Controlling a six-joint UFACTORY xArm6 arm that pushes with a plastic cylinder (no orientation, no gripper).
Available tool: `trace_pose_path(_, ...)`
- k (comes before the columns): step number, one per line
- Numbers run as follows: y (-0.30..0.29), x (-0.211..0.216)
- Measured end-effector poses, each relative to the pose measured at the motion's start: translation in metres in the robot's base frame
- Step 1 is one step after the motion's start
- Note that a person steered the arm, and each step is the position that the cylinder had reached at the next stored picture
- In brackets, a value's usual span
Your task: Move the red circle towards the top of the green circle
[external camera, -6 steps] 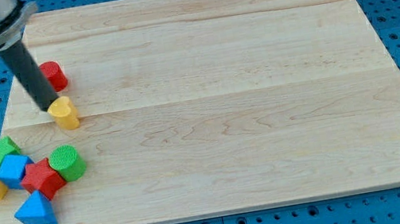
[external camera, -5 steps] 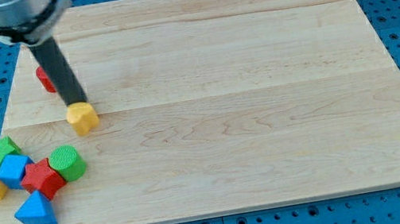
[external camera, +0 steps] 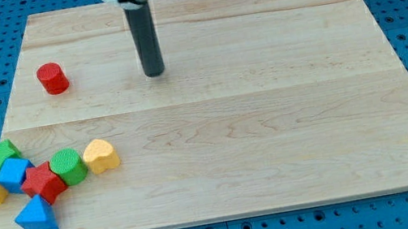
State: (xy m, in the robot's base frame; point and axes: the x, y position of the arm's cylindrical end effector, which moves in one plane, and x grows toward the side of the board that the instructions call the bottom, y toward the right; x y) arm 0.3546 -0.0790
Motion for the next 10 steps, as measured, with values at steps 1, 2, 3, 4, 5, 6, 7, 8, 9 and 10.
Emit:
trace_pose_path(1, -0.03, -0.023)
trace_pose_path(2, -0.068, -0.029)
trace_pose_path(3, -0.116, -0.029)
trace_pose_path(4, -0.162, -0.027)
trace_pose_path(5, -0.147, 0.02)
trace_pose_path(6, -0.147, 0.057)
trace_pose_path(7, -0.127, 0.08)
trace_pose_path(8, -0.124, 0.091)
trace_pose_path(9, -0.119, 0.09)
trace_pose_path(10, -0.119, 0.09)
